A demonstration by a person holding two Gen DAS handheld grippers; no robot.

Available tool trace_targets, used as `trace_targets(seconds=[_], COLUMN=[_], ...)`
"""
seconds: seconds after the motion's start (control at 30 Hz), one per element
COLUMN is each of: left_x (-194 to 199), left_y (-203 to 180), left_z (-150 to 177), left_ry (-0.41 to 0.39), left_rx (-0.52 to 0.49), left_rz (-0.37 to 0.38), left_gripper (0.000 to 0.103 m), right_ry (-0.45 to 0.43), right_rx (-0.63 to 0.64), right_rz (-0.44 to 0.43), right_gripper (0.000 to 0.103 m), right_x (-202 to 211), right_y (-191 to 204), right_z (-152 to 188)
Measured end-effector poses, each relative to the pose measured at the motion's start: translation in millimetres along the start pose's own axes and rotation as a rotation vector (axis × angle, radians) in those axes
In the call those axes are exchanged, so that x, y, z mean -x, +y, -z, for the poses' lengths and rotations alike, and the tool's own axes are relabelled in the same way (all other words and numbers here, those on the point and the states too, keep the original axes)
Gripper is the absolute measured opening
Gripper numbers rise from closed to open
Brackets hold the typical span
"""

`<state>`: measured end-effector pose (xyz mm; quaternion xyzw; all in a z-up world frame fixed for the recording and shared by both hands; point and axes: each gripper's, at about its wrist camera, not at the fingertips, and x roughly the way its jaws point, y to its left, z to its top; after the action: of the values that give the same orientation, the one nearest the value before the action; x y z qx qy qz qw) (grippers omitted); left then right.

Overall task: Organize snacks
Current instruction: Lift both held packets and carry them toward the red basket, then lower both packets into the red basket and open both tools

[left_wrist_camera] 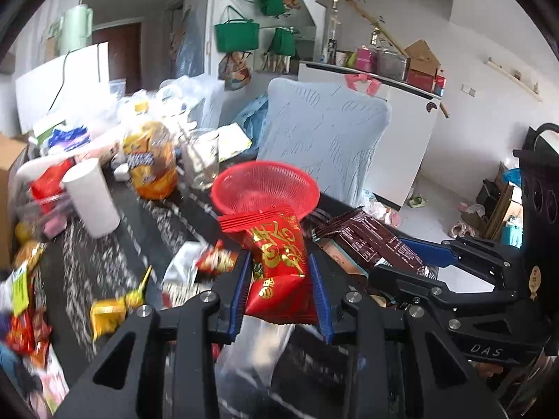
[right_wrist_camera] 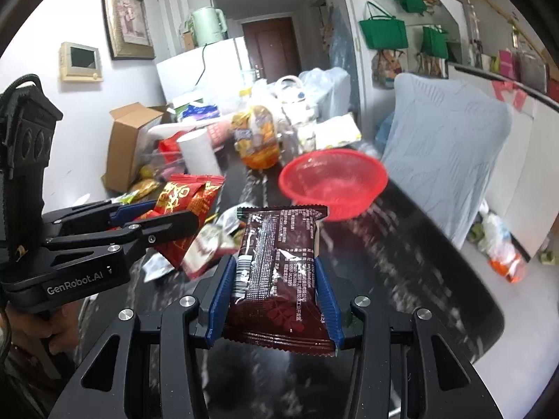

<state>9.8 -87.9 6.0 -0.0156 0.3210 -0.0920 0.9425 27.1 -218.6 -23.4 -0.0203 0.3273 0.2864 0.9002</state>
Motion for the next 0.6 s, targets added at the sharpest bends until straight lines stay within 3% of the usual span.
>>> trace_targets(seconds=[0.6], left_x=[-81.7], left_y=[-0.9], left_z=[-97.1], left_ry=[-0.059], left_rx=[-0.094], left_rz=[0.022], left_gripper=[0.033], right_ry=[-0.073], right_rx=[-0.013], right_rz=[0.137], right_gripper=[0.045], right_x=[-39.7], right_y=[-66.6], right_z=[-81.8])
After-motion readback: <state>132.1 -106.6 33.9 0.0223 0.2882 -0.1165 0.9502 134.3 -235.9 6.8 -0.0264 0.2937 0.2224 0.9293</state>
